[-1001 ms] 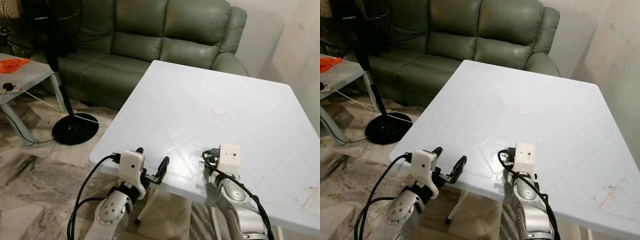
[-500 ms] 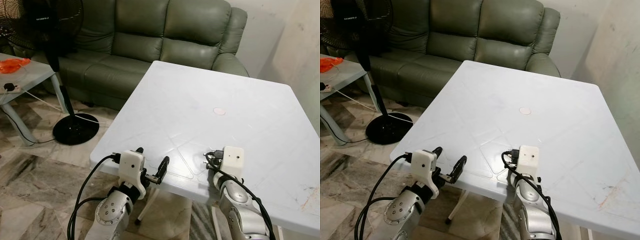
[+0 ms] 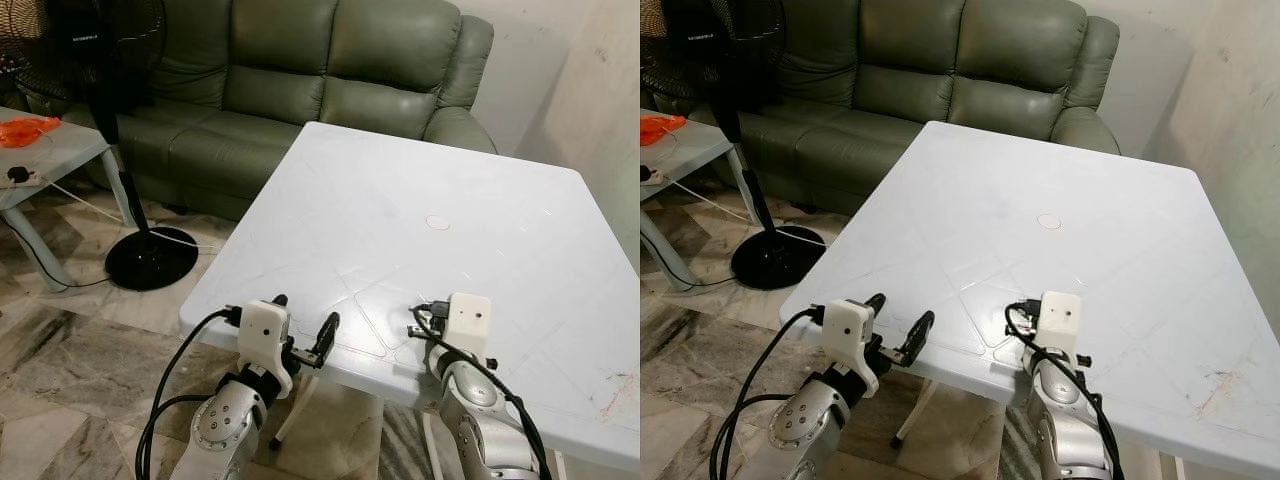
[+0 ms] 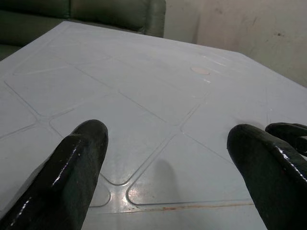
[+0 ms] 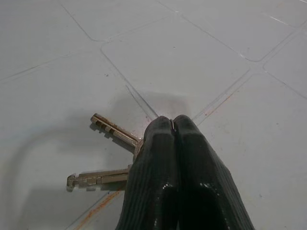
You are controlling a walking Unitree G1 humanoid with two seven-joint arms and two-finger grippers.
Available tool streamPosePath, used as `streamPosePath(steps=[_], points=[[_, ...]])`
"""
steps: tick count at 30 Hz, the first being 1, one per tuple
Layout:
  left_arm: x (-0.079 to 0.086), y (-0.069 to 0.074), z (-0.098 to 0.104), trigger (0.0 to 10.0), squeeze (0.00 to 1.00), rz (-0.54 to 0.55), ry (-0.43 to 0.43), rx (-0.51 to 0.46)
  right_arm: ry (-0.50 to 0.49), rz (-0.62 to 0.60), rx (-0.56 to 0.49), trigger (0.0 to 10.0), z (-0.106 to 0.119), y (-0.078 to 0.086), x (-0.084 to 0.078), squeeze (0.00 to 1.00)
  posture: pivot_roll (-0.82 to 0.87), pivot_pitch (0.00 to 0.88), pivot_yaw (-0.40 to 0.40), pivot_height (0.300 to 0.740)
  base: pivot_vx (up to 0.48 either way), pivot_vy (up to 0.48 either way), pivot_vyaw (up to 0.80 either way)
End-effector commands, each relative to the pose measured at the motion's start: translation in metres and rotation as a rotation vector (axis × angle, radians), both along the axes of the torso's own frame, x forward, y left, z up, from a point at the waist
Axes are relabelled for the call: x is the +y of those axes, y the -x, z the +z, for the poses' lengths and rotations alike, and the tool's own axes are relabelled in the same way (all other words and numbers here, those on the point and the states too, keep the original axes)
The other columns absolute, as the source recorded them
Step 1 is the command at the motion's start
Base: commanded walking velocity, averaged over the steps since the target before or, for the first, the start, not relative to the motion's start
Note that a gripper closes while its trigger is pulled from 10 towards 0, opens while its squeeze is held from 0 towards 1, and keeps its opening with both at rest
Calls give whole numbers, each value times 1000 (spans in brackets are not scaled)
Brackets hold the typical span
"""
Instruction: Hang keys on a hook
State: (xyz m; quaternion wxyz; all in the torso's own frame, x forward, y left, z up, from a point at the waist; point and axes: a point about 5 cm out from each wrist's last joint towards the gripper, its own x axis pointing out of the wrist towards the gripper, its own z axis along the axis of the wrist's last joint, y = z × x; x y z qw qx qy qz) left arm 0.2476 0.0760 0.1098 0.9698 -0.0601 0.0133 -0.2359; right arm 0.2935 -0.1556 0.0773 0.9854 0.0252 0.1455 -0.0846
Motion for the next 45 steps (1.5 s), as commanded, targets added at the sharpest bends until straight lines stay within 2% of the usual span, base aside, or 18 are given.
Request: streamPosePath(steps=[1,10,12,13,18,20,24,32,33,36,38,39,40,42,44,45], points=[[-3,0,6,10000,0,-9,13,-18,-9,-2,39,0,-8,2,0,0,63,35,-75,740,0,0,0],[-2,0,6,10000,0,-3,14,-19,-58,-21,-49,0,3,-1,-3,0,64,40,-74,740,0,0,0],[-2,0,6,10000,0,0,16,-18,-61,-5,-108,2235,10,-3,-3,0,64,43,-73,740,0,0,0],[-2,0,6,10000,0,0,17,-17,-68,-2,-102,10000,10,-3,-3,0,64,43,-73,740,0,0,0],[-2,0,6,10000,0,1,18,-16,-63,13,-110,10000,10,-4,-3,0,65,44,-73,740,0,0,0],[-2,-1,6,10000,0,1,19,-17,-130,50,-170,10000,16,-3,0,0,64,44,-73,740,0,0,0],[-2,-1,7,10000,0,3,19,-18,-236,73,-217,10000,22,-3,2,0,65,45,-71,740,0,0,0],[-2,-1,7,10000,0,1,22,-19,-309,111,-253,10000,26,-2,2,0,64,45,-71,740,0,0,0],[-3,-2,7,10000,0,1,22,-18,-358,110,-253,10000,26,-2,2,0,64,45,-71,740,0,0,0],[-3,-2,7,10000,0,0,23,-18,-365,116,-261,10000,27,-2,2,0,64,45,-71,740,0,0,0],[-3,-2,7,10000,0,0,23,-19,-337,129,-271,10000,28,-2,1,0,64,44,-71,740,0,0,0],[-3,-2,7,10000,0,1,24,-19,-226,128,-263,10000,27,-2,1,0,64,44,-71,740,0,0,0],[-3,-2,7,10000,0,1,24,-18,-205,132,-255,10000,26,-2,1,0,64,44,-71,740,0,0,0],[-3,-2,7,10000,0,1,24,-19,-198,146,-247,10000,24,-2,2,0,62,41,-71,740,0,0,0],[-3,-2,7,10000,0,0,25,-21,-294,157,-220,10000,19,0,6,0,65,38,-72,740,0,0,0],[-3,-2,8,10000,0,1,25,-21,-290,175,-236,10000,21,0,7,0,65,38,-72,740,0,0,0]])
